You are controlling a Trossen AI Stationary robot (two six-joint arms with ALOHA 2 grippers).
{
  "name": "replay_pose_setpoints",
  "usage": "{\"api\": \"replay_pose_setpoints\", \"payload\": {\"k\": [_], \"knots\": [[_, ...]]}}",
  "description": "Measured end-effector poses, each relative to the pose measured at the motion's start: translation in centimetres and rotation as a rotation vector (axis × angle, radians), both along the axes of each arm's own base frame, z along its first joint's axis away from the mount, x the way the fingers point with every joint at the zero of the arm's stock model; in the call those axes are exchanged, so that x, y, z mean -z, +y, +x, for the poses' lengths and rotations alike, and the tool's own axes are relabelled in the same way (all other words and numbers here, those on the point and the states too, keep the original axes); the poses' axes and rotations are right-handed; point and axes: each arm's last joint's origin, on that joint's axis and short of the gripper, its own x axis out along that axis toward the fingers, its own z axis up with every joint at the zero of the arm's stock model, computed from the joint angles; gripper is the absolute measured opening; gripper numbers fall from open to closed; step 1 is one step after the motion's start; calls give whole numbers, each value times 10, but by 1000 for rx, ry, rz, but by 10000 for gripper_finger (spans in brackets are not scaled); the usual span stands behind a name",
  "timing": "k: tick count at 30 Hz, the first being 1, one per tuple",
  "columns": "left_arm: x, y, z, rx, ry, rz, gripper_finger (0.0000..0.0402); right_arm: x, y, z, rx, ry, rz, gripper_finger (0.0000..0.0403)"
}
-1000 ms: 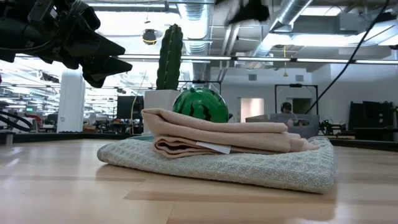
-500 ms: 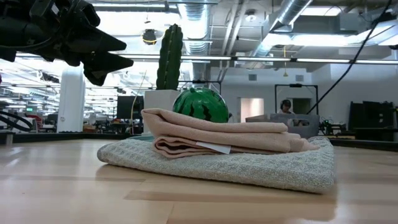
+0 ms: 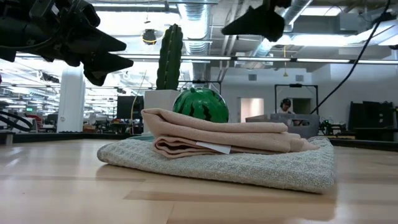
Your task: Pick and placing Produce into tupperware
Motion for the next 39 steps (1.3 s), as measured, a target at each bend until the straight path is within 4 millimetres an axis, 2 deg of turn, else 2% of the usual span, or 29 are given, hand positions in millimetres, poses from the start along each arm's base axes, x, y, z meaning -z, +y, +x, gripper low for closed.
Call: {"api": "replay_pose_setpoints", "payload": {"k": [6,11,14,18,28,33,39], "knots": [[0,0,0,-4,-5,-1,213,24,13,19,-19,-3,20,367],[0,0,0,-14,-5,-1,213,56,20,34,-37,85,32,368],[0,0,0,-14,-4,0,213,66,20,43,-36,128,47,367],[1,1,0,-14,8,3,213,70,20,51,-21,158,86,362],[2,0,0,-14,19,5,213,69,24,48,21,194,80,361],[2,0,0,-14,17,5,213,83,28,48,41,243,69,367],[1,1,0,-22,10,4,213,80,29,50,39,208,93,374]]}}
